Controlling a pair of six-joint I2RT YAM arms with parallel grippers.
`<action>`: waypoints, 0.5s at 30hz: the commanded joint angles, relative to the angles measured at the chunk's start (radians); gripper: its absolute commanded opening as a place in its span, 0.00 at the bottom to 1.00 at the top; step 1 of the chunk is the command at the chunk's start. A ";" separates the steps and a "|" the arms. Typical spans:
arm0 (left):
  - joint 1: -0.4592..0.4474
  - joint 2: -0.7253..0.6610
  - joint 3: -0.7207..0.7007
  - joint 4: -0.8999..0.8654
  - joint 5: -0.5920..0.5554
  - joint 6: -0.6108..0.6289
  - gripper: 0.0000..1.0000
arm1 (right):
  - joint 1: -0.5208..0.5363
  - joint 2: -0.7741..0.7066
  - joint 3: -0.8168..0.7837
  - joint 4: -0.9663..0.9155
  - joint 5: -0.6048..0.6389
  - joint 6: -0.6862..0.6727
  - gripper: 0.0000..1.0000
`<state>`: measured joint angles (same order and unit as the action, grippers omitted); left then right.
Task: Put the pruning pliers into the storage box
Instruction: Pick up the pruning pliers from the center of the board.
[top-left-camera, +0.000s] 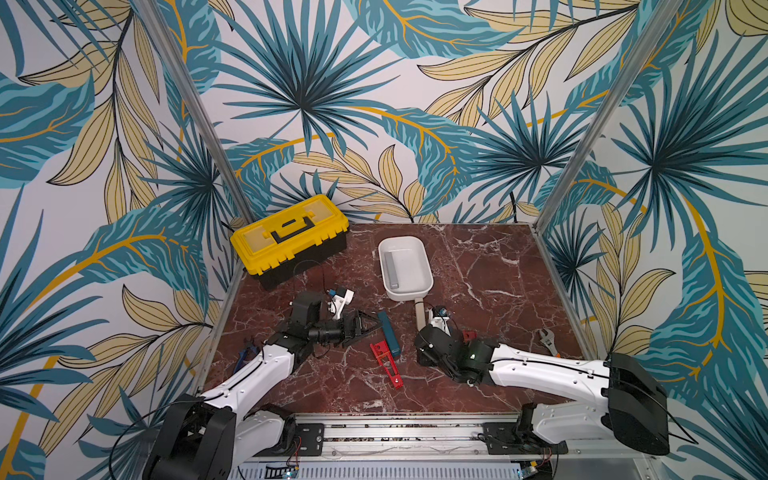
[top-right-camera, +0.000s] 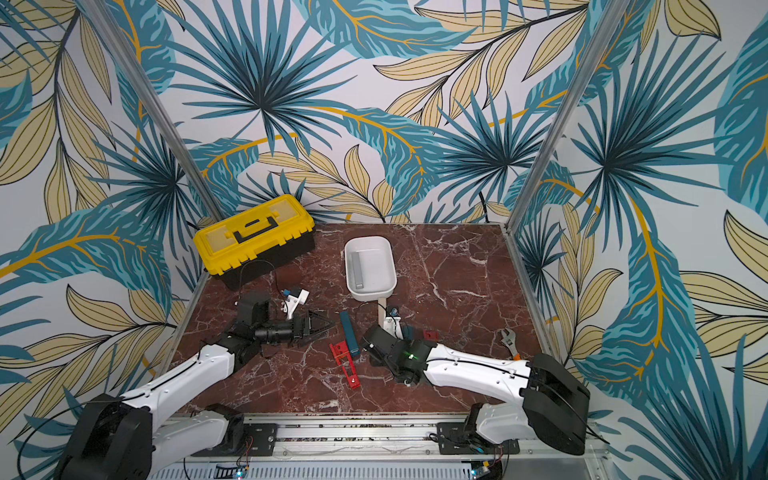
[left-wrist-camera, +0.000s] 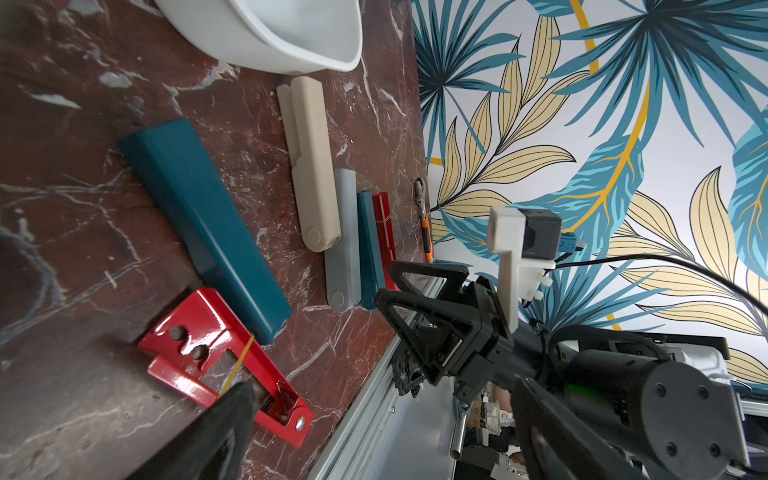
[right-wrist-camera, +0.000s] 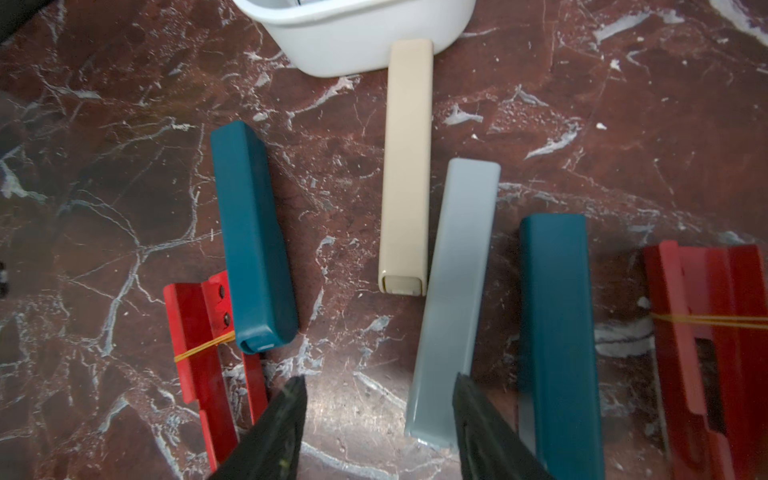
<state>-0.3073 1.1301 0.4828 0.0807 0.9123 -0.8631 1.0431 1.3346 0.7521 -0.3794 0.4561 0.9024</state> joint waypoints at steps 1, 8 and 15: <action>-0.005 -0.006 0.000 -0.002 0.002 0.012 1.00 | 0.018 0.010 -0.023 -0.067 0.058 0.062 0.59; -0.007 0.016 0.013 0.002 0.004 0.021 1.00 | 0.018 -0.002 -0.091 -0.009 0.070 0.096 0.59; -0.008 0.040 0.019 0.017 0.001 0.024 1.00 | 0.018 0.073 -0.076 0.035 0.056 0.084 0.62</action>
<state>-0.3115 1.1580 0.4835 0.0811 0.9127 -0.8597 1.0565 1.3853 0.6769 -0.3676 0.5007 0.9768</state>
